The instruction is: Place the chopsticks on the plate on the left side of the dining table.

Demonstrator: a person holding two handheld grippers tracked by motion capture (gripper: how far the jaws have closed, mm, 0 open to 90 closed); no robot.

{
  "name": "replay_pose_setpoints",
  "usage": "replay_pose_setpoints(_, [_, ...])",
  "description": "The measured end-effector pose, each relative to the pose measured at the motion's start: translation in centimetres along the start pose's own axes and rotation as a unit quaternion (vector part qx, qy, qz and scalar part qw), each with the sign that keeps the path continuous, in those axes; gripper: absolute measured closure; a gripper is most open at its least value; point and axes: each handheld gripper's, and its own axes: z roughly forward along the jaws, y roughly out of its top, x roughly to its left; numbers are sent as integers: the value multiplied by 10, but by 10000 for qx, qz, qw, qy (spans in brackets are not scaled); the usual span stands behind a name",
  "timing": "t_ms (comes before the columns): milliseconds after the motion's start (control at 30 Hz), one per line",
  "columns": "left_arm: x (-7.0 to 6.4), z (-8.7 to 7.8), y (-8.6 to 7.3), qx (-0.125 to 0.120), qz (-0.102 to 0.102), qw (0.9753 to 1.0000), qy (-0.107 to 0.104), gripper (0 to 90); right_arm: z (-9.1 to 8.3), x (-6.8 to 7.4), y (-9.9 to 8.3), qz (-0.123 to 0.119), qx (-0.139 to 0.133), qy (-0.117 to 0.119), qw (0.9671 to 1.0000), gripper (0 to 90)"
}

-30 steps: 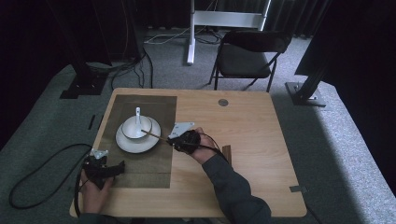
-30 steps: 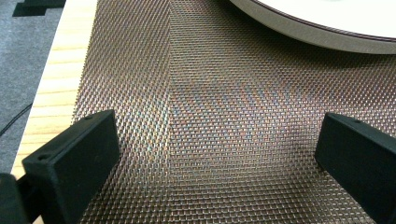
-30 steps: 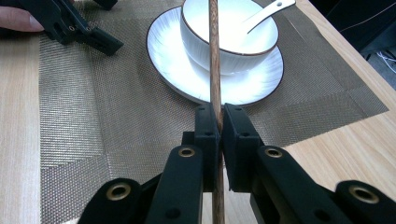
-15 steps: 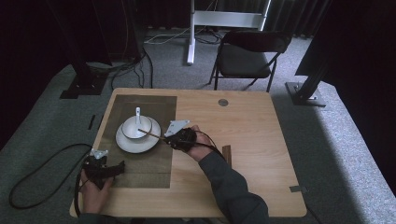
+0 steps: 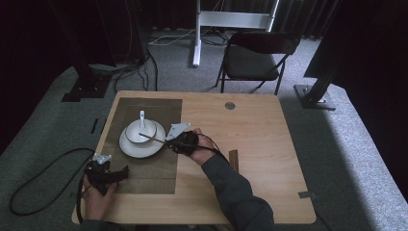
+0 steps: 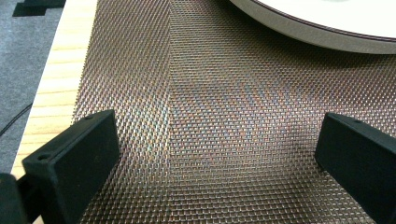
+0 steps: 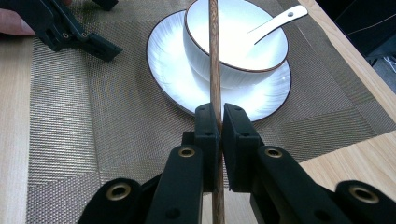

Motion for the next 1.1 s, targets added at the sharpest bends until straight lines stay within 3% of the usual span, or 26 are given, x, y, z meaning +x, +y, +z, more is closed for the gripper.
replay_pose_setpoints(1100, [0, 0, 0, -6, 2, 10000, 0, 2, 22, 8, 27, -335, 59, 120, 9993, 850])
